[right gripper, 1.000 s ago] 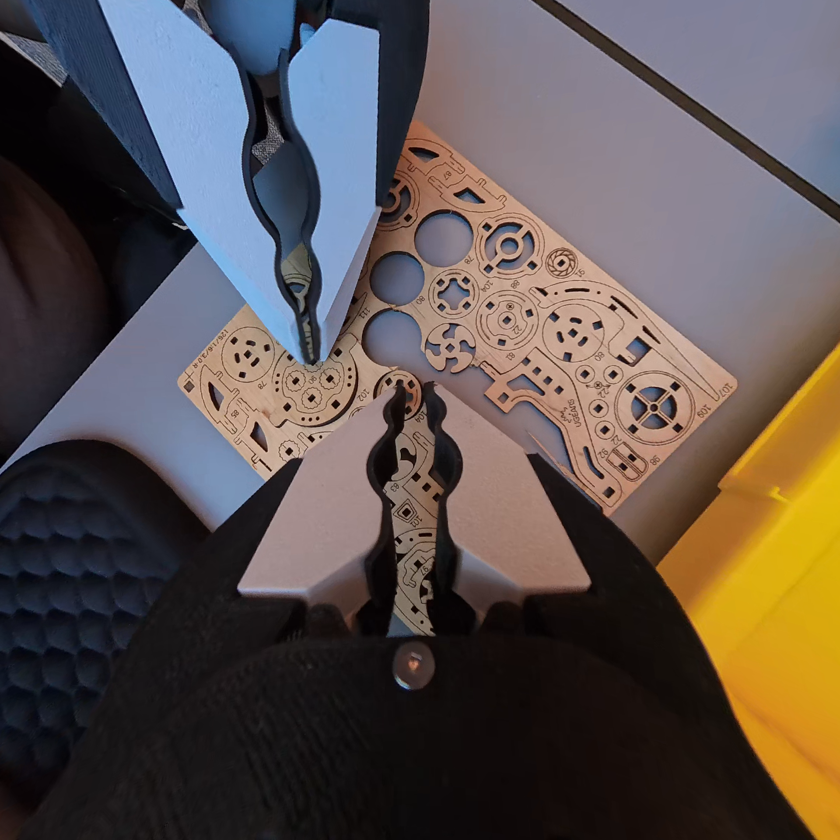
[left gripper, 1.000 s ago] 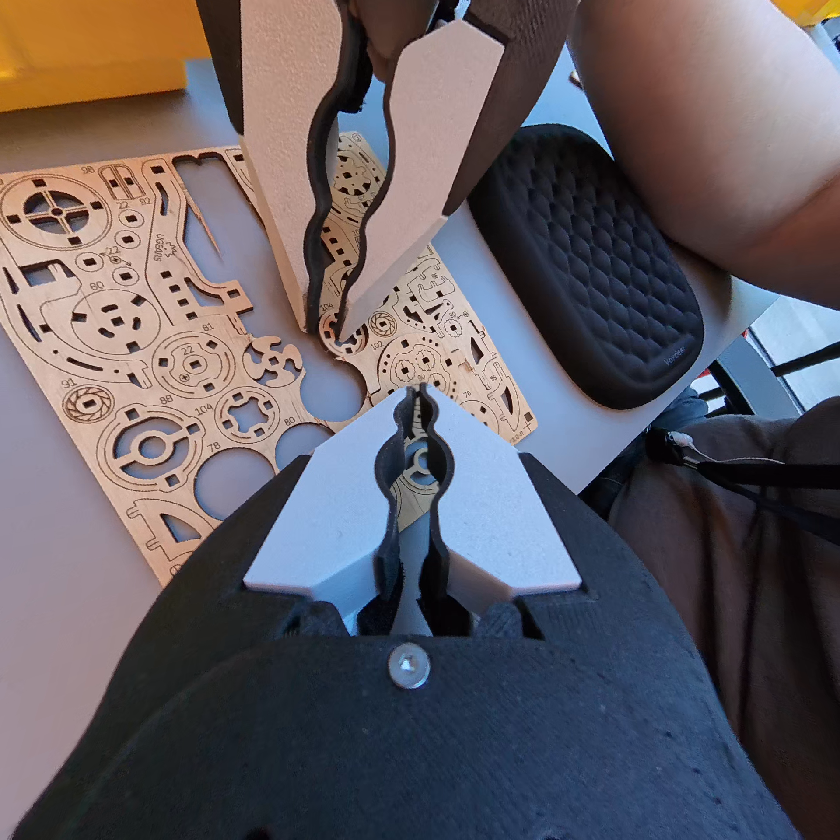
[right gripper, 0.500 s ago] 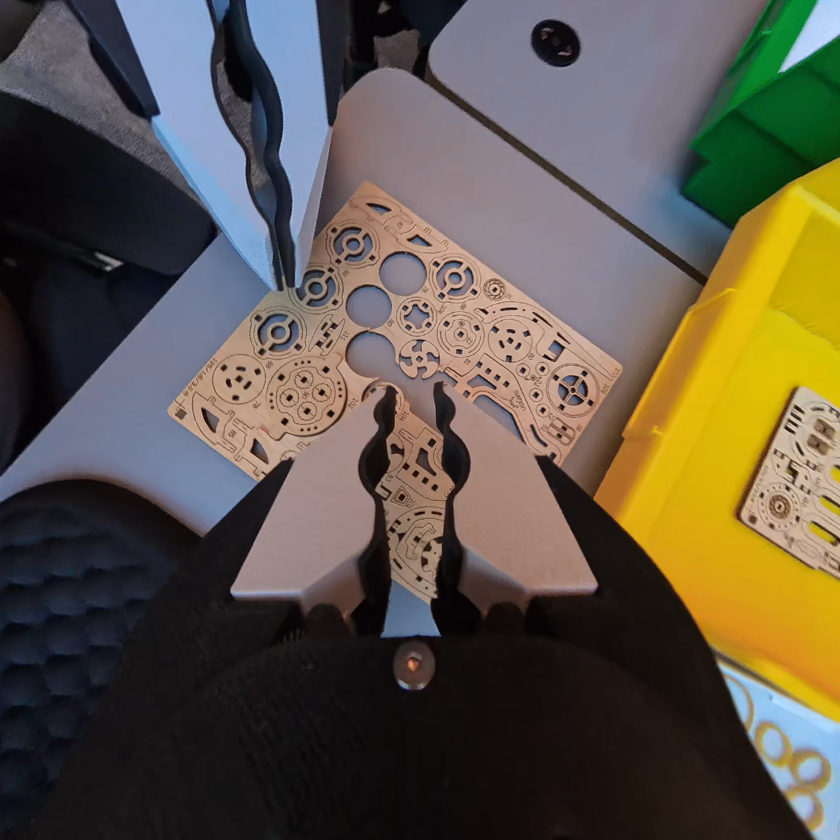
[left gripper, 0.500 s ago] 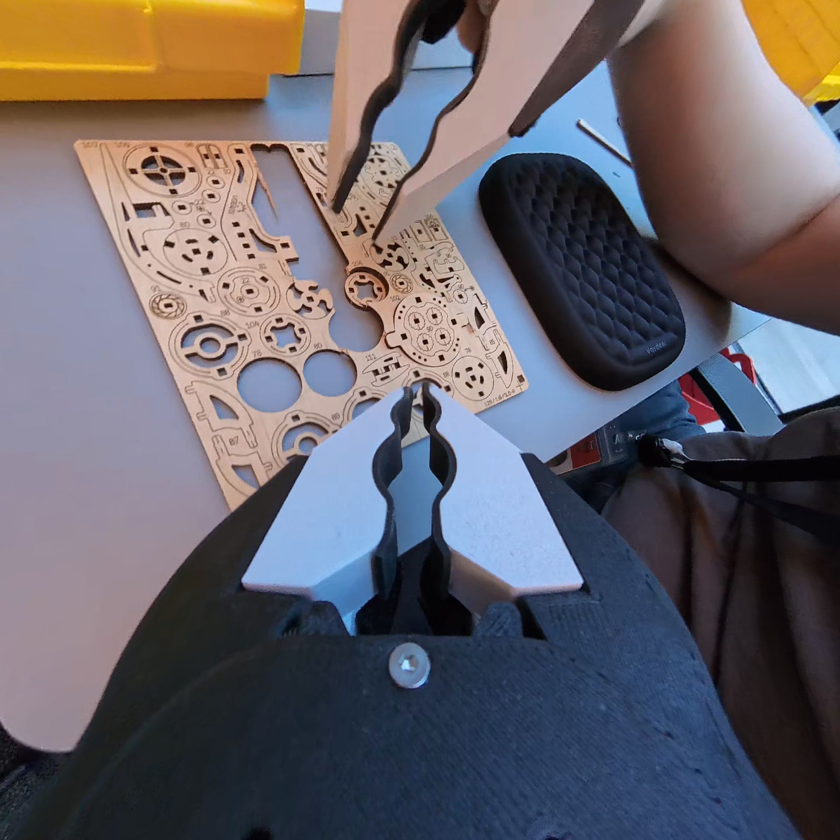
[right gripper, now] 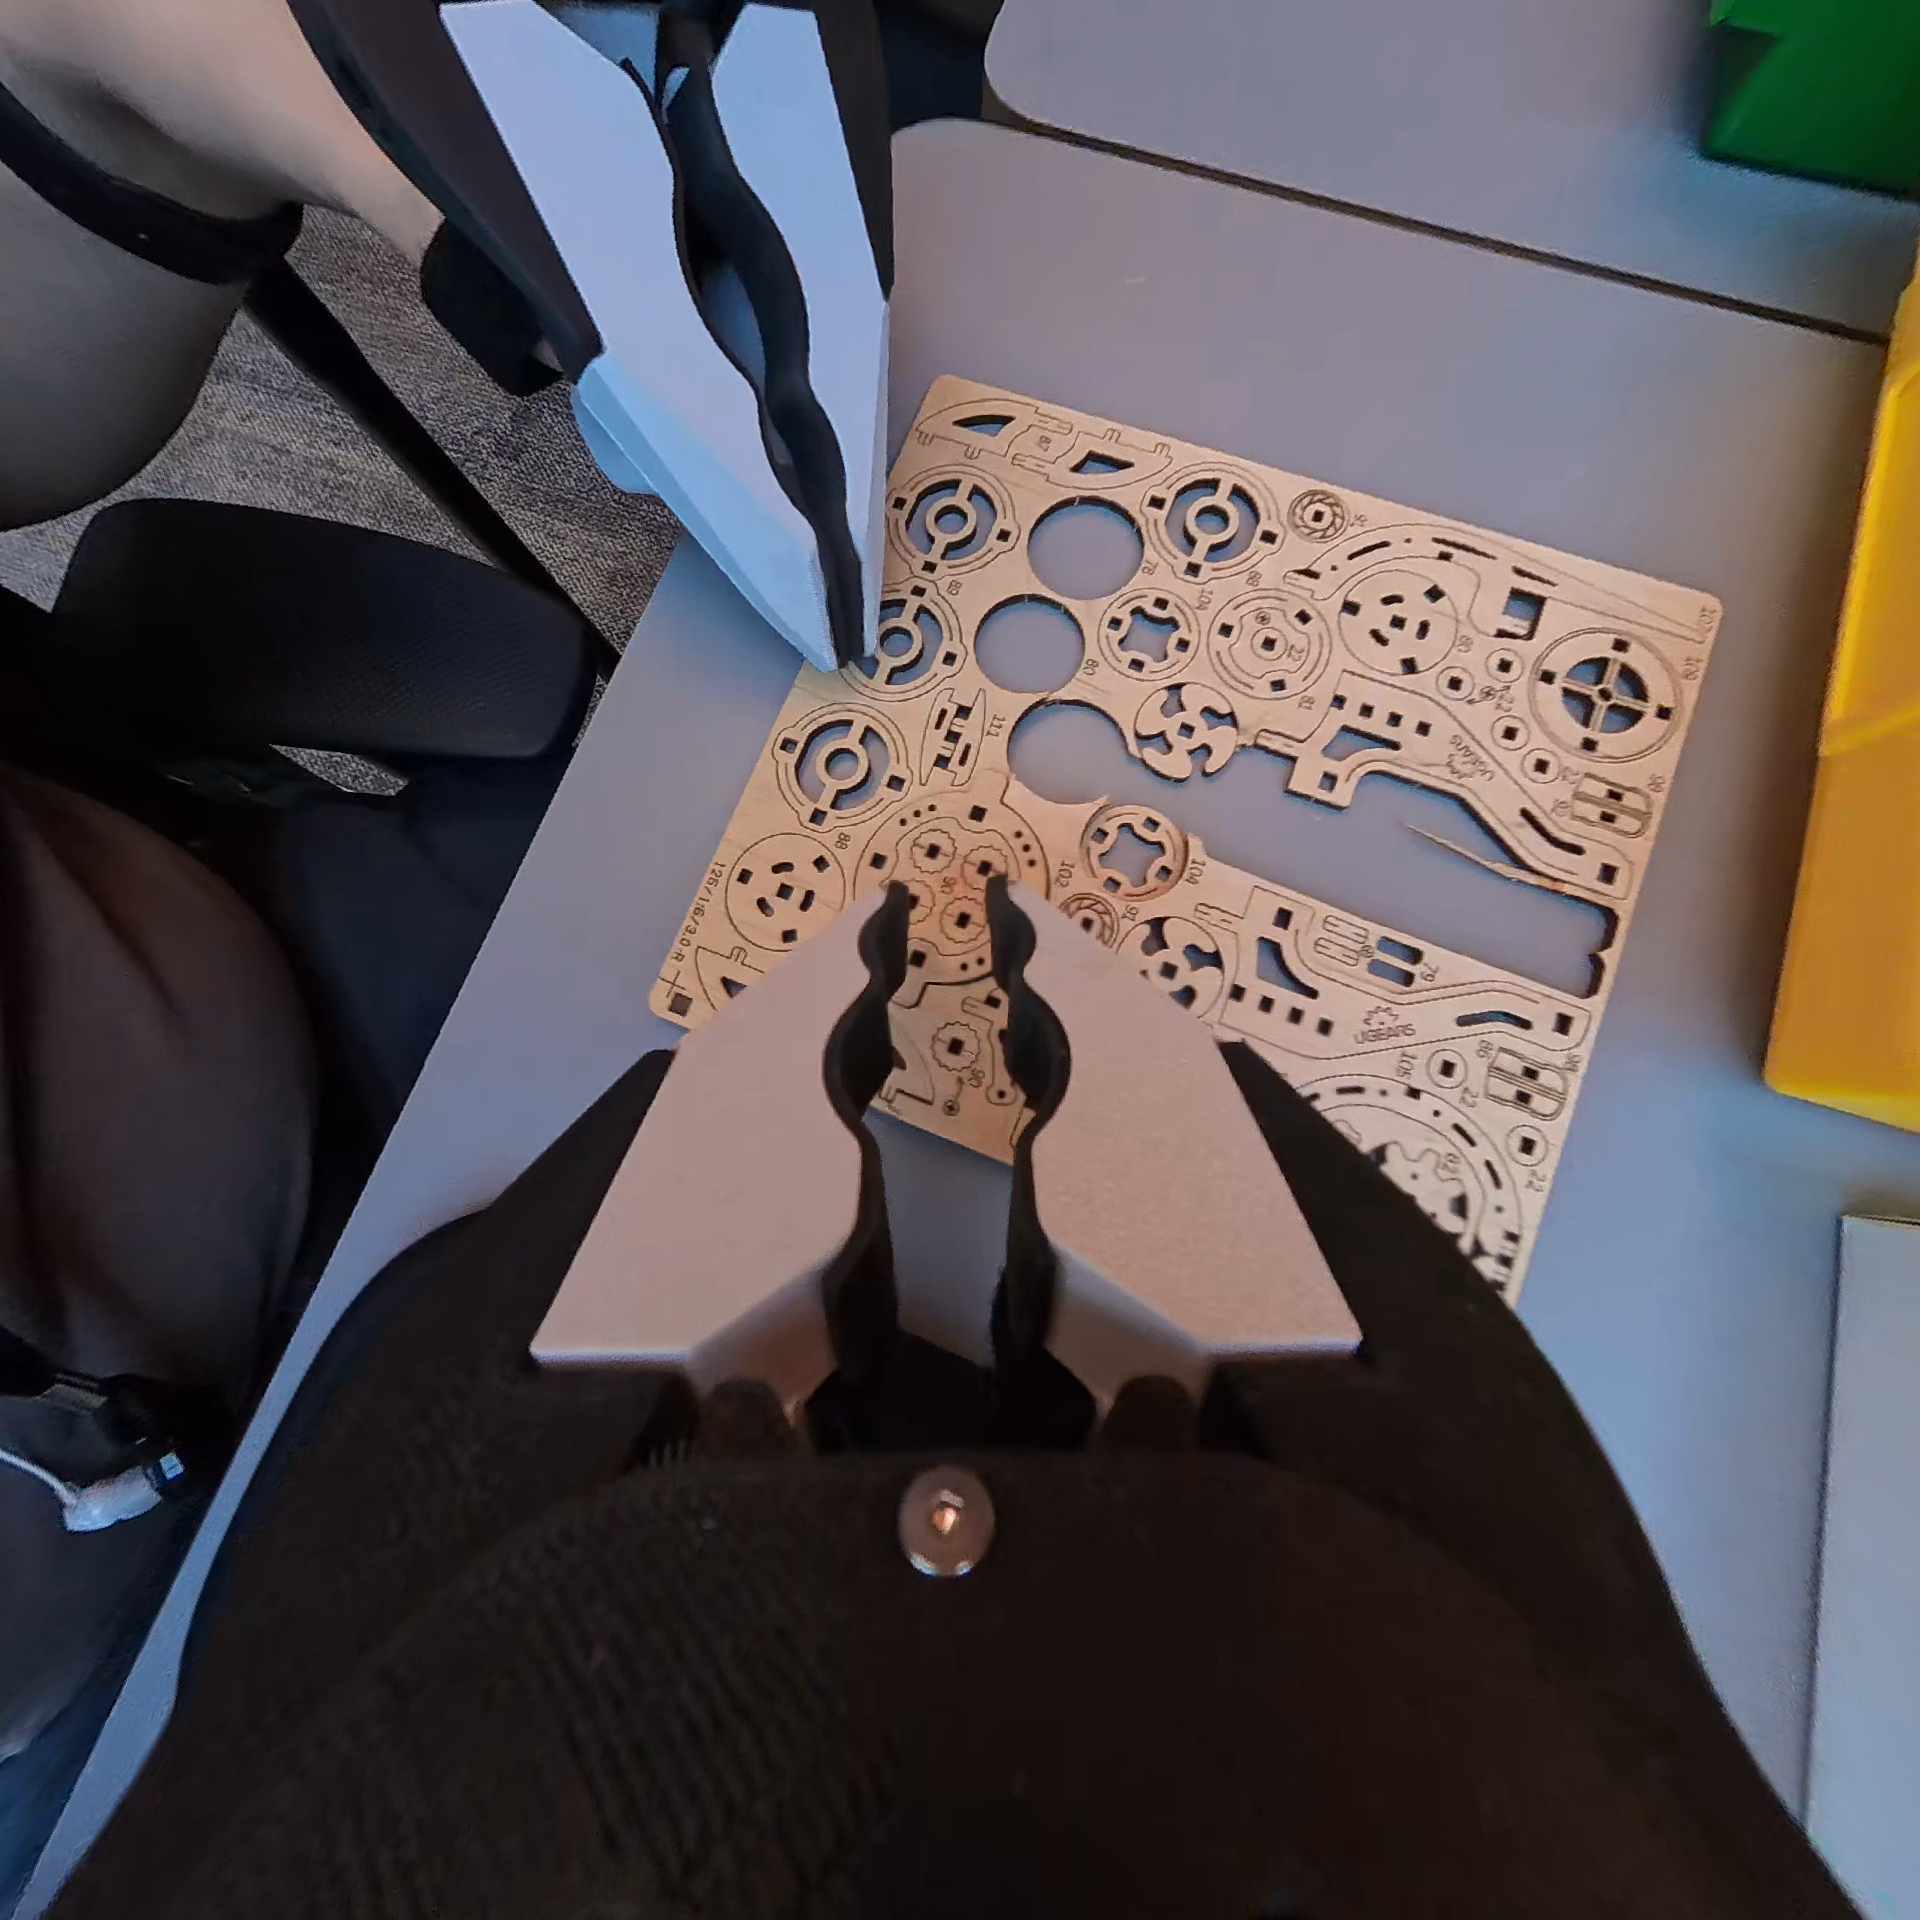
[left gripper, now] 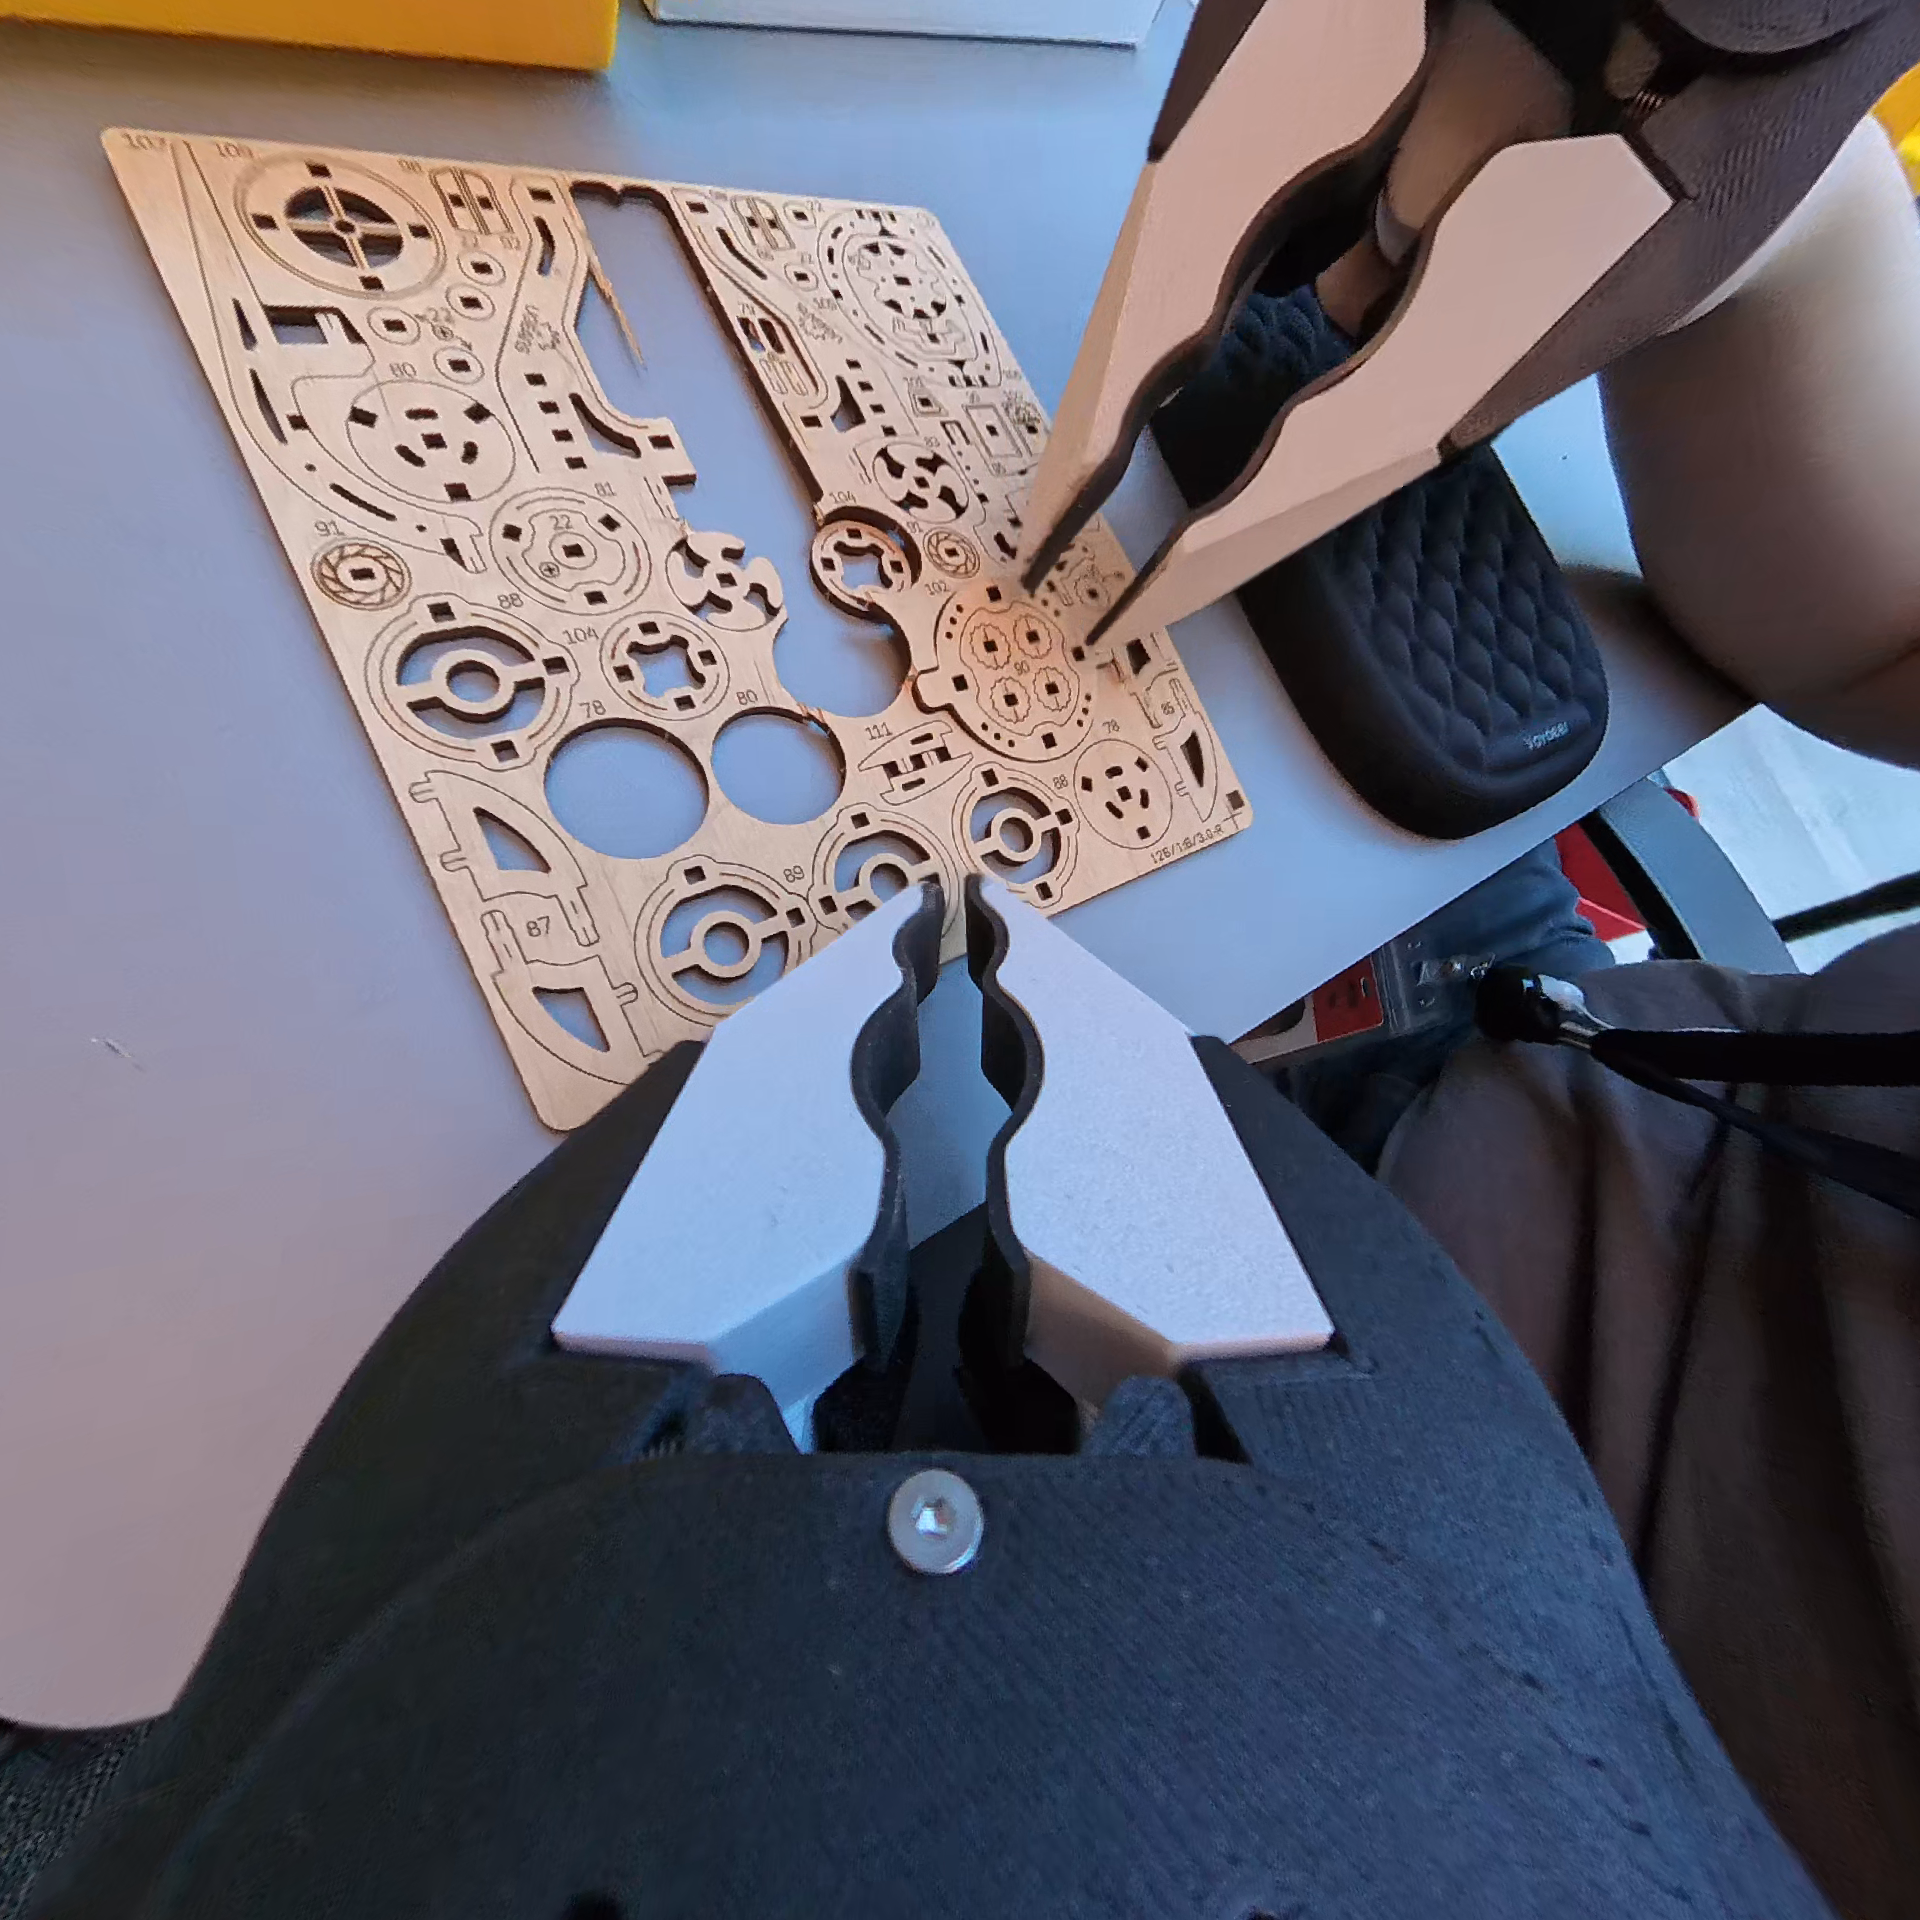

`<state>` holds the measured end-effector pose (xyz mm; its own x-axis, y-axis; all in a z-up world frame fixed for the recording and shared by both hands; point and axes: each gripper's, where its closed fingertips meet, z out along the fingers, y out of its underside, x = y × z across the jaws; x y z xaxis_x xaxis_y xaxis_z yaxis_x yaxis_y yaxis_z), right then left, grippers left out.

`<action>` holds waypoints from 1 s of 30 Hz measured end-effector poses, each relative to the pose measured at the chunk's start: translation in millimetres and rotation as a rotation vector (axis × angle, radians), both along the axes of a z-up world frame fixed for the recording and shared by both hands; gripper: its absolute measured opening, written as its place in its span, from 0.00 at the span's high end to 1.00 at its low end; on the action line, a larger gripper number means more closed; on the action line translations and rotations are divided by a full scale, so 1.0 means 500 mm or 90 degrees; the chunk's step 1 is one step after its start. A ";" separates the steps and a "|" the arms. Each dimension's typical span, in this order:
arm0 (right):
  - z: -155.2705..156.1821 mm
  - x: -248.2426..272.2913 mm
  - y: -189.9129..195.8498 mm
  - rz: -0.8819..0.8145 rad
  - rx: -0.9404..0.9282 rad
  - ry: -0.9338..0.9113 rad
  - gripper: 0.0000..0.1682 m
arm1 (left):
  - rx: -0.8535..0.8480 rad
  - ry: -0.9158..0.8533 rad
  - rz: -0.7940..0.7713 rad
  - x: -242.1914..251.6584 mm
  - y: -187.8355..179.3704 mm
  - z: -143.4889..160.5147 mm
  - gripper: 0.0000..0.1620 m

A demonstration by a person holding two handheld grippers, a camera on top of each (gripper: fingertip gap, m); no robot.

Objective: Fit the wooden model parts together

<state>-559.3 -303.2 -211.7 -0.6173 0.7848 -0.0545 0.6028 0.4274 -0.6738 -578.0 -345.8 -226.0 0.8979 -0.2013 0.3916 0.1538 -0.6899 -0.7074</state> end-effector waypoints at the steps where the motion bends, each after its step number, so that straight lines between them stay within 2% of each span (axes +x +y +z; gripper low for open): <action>1: -0.006 0.003 -0.001 -0.002 0.002 -0.004 0.92 | 0.003 -0.006 -0.001 0.002 0.000 0.000 0.99; 5: -0.012 0.009 0.004 -0.011 0.021 -0.004 0.91 | 0.016 -0.025 -0.004 0.003 0.000 0.006 0.98; 9: 0.024 0.009 0.000 -0.027 -0.019 0.054 0.91 | 0.068 -0.051 -0.014 0.012 0.001 0.041 0.98; 11: 0.058 0.007 -0.004 -0.045 -0.061 0.139 0.92 | 0.100 -0.051 -0.007 0.009 0.001 0.060 0.98; 14: 0.125 0.014 0.020 -0.117 -0.100 0.347 0.93 | 0.154 -0.036 -0.002 0.008 0.001 0.088 0.96; 17: 0.178 0.042 0.058 -0.178 -0.076 0.462 0.79 | 0.215 0.007 0.008 0.004 -0.001 0.111 0.93; 21: 0.195 0.074 0.089 -0.217 0.006 0.517 0.59 | 0.282 0.070 0.017 0.003 -0.007 0.130 0.88; 25: 0.201 0.099 0.108 -0.259 0.088 0.560 0.50 | 0.312 0.083 0.018 0.008 -0.011 0.142 0.82; 29: 0.230 0.122 0.140 -0.327 0.140 0.656 0.29 | 0.362 0.122 0.049 -0.008 -0.014 0.168 0.82; 30: 0.244 0.131 0.145 -0.339 0.146 0.691 0.27 | 0.382 0.140 0.065 -0.016 -0.015 0.178 0.82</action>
<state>-493.7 -230.4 -89.9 0.1436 0.8767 0.4592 -0.0881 0.4735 -0.8764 -586.1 -353.5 -137.1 0.9706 -0.2368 0.0425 0.0056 -0.1544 -0.9880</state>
